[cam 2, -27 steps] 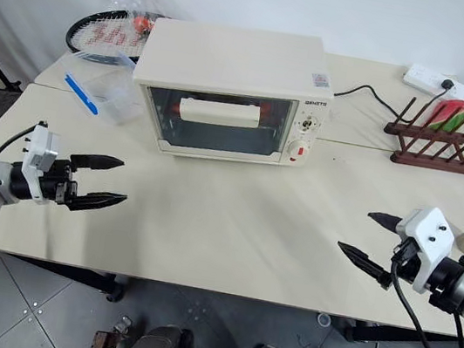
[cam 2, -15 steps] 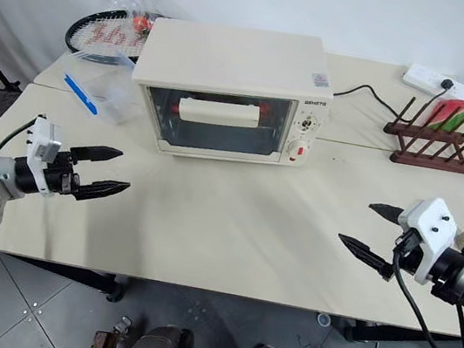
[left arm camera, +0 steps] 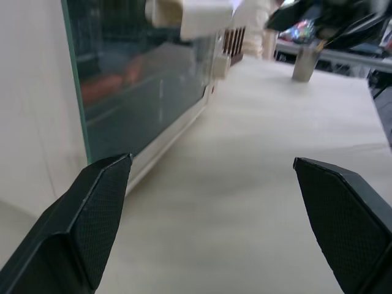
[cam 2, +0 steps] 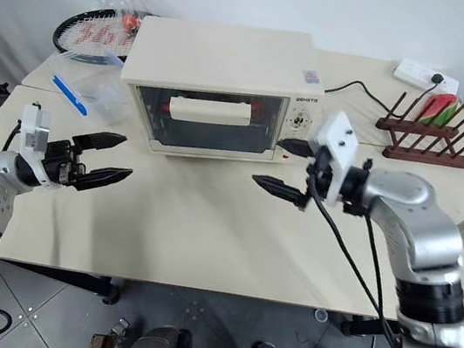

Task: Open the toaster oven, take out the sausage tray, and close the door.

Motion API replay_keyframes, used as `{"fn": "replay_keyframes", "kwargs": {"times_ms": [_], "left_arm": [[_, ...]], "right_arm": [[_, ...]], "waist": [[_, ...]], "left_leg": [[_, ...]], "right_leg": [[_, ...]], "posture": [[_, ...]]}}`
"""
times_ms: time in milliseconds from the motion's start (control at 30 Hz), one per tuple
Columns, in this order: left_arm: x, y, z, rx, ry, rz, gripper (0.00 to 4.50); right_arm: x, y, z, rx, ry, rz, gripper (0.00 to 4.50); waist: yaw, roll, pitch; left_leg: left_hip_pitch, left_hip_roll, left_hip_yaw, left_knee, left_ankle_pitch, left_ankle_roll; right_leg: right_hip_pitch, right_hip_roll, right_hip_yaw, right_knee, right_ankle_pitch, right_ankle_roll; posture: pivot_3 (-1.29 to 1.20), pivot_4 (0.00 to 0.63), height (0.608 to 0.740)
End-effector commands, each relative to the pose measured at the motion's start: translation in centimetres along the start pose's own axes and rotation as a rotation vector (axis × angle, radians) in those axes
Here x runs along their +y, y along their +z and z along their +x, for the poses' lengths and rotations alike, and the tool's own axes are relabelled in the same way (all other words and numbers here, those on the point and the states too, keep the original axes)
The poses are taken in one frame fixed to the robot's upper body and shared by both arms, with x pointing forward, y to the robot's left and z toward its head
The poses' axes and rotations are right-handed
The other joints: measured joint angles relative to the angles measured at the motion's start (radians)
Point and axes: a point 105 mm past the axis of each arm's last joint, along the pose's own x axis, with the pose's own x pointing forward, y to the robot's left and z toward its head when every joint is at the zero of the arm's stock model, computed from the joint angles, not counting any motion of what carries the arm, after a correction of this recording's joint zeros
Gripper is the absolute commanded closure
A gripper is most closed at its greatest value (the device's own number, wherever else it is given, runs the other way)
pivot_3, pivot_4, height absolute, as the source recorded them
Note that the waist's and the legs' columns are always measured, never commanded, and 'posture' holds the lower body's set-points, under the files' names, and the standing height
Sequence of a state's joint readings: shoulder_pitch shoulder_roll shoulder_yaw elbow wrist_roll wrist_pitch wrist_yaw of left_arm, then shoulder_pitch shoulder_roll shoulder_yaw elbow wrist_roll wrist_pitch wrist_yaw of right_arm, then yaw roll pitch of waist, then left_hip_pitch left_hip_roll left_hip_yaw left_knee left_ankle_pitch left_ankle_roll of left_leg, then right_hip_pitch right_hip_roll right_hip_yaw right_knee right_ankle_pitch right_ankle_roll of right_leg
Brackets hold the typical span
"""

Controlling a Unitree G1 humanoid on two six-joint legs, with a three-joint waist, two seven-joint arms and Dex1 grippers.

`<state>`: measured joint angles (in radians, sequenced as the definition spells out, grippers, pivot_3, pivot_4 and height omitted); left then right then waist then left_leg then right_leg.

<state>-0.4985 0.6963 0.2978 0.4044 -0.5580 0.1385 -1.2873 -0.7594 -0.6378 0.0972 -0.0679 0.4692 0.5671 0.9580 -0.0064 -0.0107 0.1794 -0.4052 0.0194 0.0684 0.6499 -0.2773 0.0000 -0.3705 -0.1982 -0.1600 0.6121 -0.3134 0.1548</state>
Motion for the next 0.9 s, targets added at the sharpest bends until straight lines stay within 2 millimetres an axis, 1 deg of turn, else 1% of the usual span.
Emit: {"fn": "replay_keyframes", "kwargs": {"times_ms": [33, 133, 200, 300, 400, 533, 667, 800, 900], "left_arm": [[-0.3, 1.5, -0.5, -0.059, -0.008, 0.052, 0.00], [-0.6, 1.5, -0.8, -0.066, -0.009, 0.040, 0.00], [-0.8, 1.8, -1.2, -0.081, 0.001, 0.049, 0.00], [-1.0, 1.9, -1.8, -0.080, 0.023, 0.069, 0.00], [-0.9, 2.4, -2.6, -0.103, 0.089, 0.082, 0.00], [-0.8, 2.8, -3.2, -0.135, 0.149, 0.082, 0.00], [-0.7, 2.5, -3.4, -0.116, 0.177, 0.091, 0.00], [-0.4, 2.7, -3.5, -0.128, 0.204, 0.094, 0.00], [0.0, 2.9, -3.8, -0.134, 0.243, 0.083, 0.00]], "right_arm": [[-1.2, 0.8, 1.4, -0.025, 0.027, -0.046, 0.03], [-2.0, 0.9, 2.3, -0.029, 0.047, -0.070, 0.03], [-2.6, 1.5, 3.1, -0.042, 0.058, -0.093, 0.03], [-2.7, 2.4, 3.9, -0.069, 0.097, -0.112, 0.03], [-1.8, 3.6, 4.5, -0.105, 0.172, -0.118, 0.03], [-0.9, 4.3, 5.3, -0.125, 0.230, -0.119, 0.03], [-0.4, 4.4, 6.2, -0.135, 0.260, -0.126, 0.03], [0.0, 4.6, 6.4, -0.145, 0.281, -0.133, 0.03], [1.0, 4.6, 6.1, -0.151, 0.322, -0.143, 0.03]], "waist": [[-0.001, 0.000, 0.000], [-0.005, 0.000, 0.000], [-0.014, 0.000, 0.000], [-0.025, 0.000, 0.000], [-0.029, 0.000, 0.000], [-0.029, 0.000, 0.000], [-0.031, 0.000, 0.000], [-0.033, 0.000, 0.000], [-0.039, 0.000, 0.000]], "left_leg": [[0.000, 0.000, 0.000, 0.000, 0.000, 0.000], [0.000, 0.000, 0.000, -0.001, 0.000, 0.000], [0.000, 0.000, 0.000, -0.001, 0.000, 0.000], [0.000, 0.000, 0.000, -0.001, 0.000, 0.000], [0.000, 0.001, -0.001, -0.002, 0.000, -0.001], [0.000, 0.001, -0.001, -0.002, -0.001, -0.002], [0.000, 0.001, -0.001, -0.001, -0.001, -0.002], [0.000, 0.001, -0.001, -0.002, -0.001, -0.002], [0.000, 0.001, -0.001, -0.002, -0.001, -0.002]], "right_leg": [[0.000, 0.000, 0.000, 0.001, 0.000, 0.000], [-0.001, 0.000, 0.000, 0.001, 0.000, 0.000], [-0.001, 0.000, 0.000, 0.001, 0.000, 0.000], [-0.002, 0.000, 0.000, 0.004, 0.000, 0.000], [-0.004, 0.000, 0.000, 0.008, 0.000, 0.000], [-0.005, 0.000, 0.000, 0.009, 0.000, 0.000], [-0.005, 0.000, 0.000, 0.009, 0.000, 0.000], [-0.005, 0.000, 0.000, 0.009, 0.000, 0.000], [-0.005, 0.000, 0.000, 0.009, 0.000, 0.000]], "posture": [[0.00, 0.150, 0.740], [0.00, 0.150, 0.740], [0.00, 0.150, 0.740], [0.00, 0.150, 0.740], [0.00, 0.150, 0.740], [0.00, 0.150, 0.740], [0.00, 0.150, 0.740], [0.00, 0.150, 0.740], [0.00, 0.150, 0.740]]}}
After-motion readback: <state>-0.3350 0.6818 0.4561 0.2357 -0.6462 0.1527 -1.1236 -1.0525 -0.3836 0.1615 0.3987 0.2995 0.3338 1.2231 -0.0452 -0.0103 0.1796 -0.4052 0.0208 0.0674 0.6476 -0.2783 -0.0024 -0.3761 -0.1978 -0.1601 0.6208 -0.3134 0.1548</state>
